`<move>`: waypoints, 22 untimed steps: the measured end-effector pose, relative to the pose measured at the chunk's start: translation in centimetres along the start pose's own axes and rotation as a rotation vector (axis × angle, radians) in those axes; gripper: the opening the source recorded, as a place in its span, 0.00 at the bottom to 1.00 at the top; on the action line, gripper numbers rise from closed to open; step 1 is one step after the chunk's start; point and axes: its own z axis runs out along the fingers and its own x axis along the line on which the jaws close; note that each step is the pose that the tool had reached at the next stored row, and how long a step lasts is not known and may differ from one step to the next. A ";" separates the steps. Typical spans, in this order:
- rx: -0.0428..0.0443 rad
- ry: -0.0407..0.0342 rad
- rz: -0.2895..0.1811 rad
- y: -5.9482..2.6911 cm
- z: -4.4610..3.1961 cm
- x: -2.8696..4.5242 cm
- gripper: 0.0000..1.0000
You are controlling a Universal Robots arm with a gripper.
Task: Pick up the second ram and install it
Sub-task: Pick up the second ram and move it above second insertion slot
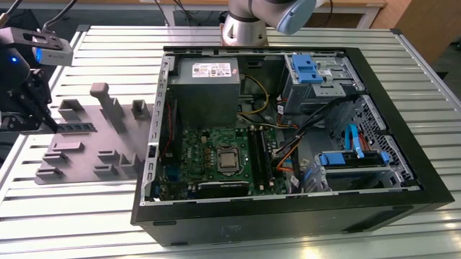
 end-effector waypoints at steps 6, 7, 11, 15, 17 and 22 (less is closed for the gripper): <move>0.0000 0.0000 0.000 0.01 -0.78 0.00 0.14; -0.0001 0.0000 0.000 0.01 -0.90 0.00 0.14; 0.0000 0.0000 0.000 0.01 -1.39 0.00 0.14; 0.0001 0.0000 0.000 0.01 -1.88 0.00 0.14; 0.0000 0.0000 0.000 0.01 -2.15 0.00 0.14; -0.0001 0.0001 0.000 0.02 -2.81 0.00 0.14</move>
